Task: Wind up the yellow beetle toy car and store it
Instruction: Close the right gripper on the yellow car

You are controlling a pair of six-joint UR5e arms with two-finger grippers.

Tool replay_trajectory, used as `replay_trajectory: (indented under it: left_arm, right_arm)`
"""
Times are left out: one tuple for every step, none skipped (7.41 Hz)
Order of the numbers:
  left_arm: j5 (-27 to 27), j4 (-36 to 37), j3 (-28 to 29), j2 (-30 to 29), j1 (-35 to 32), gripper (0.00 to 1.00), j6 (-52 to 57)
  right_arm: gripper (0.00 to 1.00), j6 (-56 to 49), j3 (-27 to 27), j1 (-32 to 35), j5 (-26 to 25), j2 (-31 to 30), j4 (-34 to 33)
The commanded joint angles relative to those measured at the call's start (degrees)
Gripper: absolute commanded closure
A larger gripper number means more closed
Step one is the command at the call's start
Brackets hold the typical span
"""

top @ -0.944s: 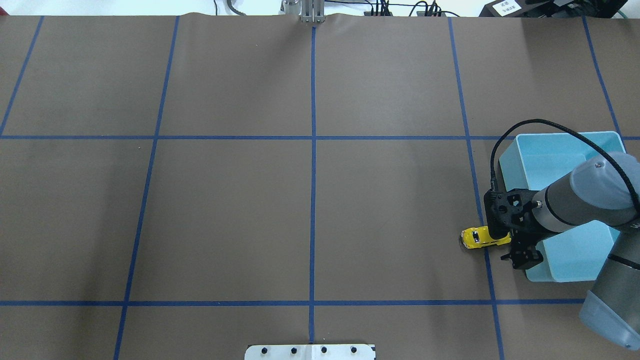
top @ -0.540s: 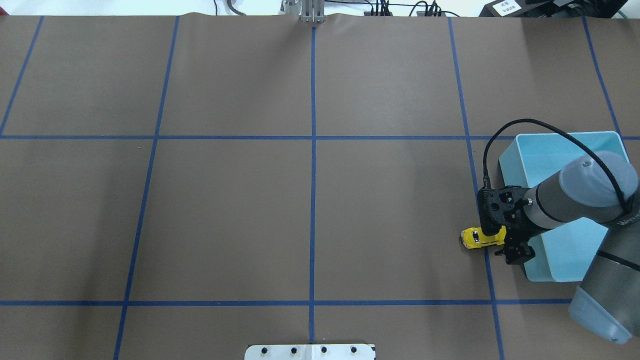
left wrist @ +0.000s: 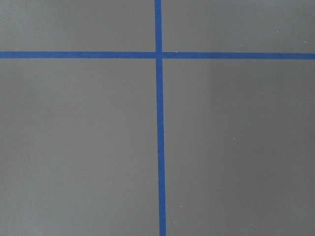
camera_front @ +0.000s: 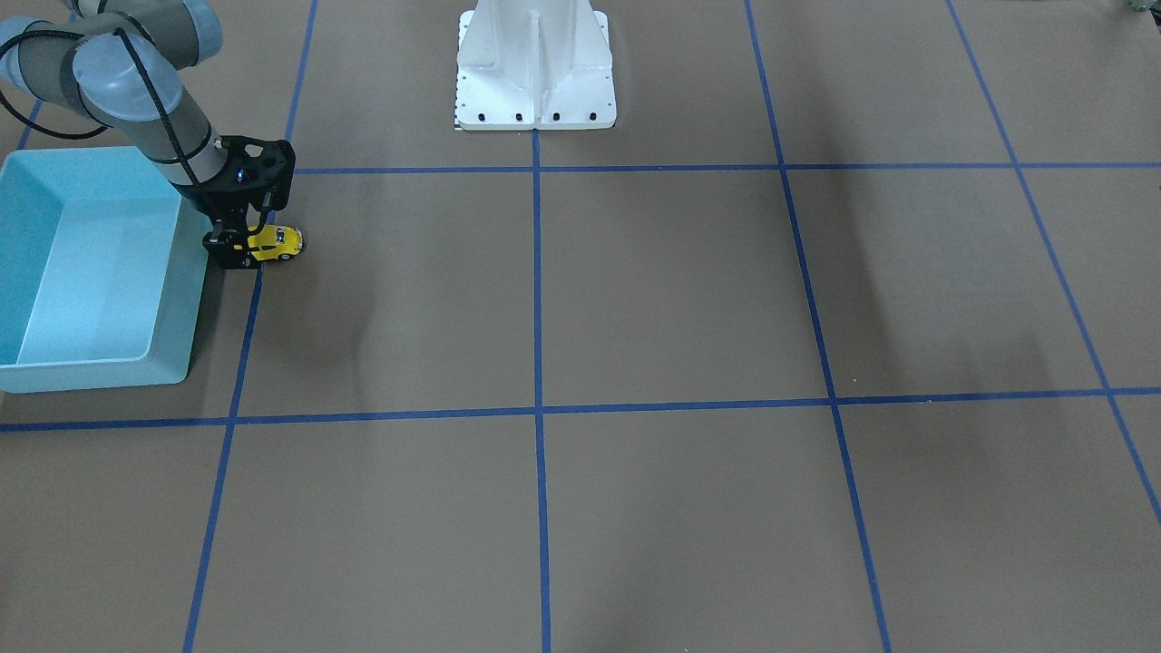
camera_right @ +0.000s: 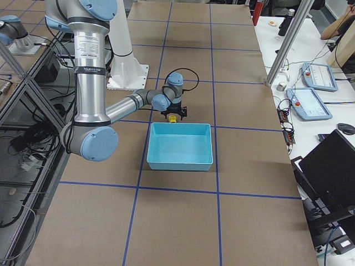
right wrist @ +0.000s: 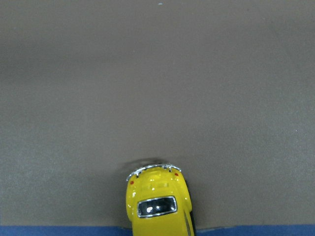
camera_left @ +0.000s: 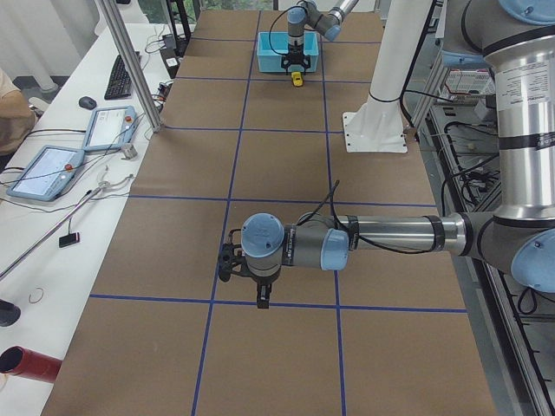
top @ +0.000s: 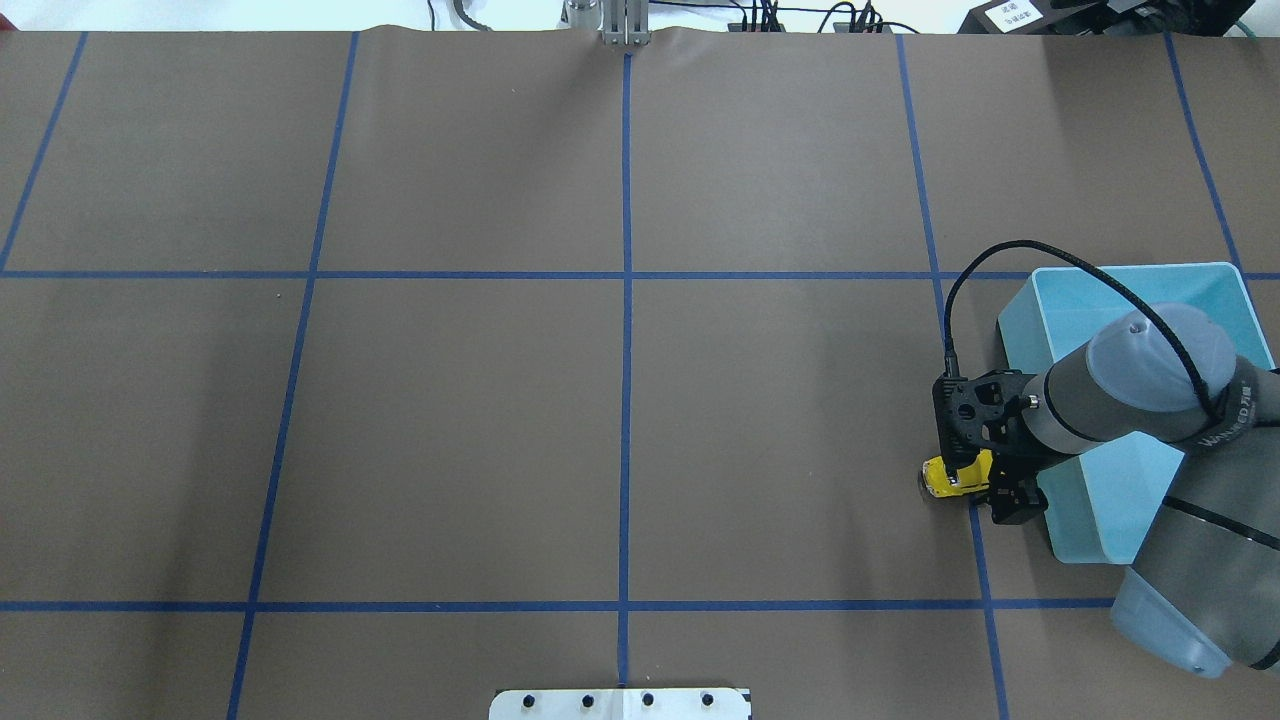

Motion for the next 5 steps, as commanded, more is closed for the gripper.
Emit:
replay_trajectory:
  left_arm:
    - [-0.01, 0.0, 0.01, 0.01, 0.0, 0.0, 0.0]
    - [-0.01, 0.0, 0.01, 0.01, 0.0, 0.0, 0.0]
    - [-0.01, 0.0, 0.01, 0.01, 0.0, 0.0, 0.0]
    - [-0.01, 0.0, 0.01, 0.09, 0.0, 0.0, 0.0]
    - [-0.01, 0.0, 0.01, 0.09, 0.0, 0.0, 0.0]
  right_arm:
    - [0.0, 0.07, -0.19, -1.29, -1.72, 0.1, 0.01]
    - [0.0, 0.07, -1.06, -1.81, -2.26, 0.36, 0.1]
    - [0.03, 0.07, -1.33, -2.08, -2.26, 0.45, 0.1]
    - [0.28, -0.01, -1.77, -2.17, -2.61, 0.45, 0.97]
    - [0.8, 0.07, -1.69, -2.17, -2.96, 0.36, 1.94]
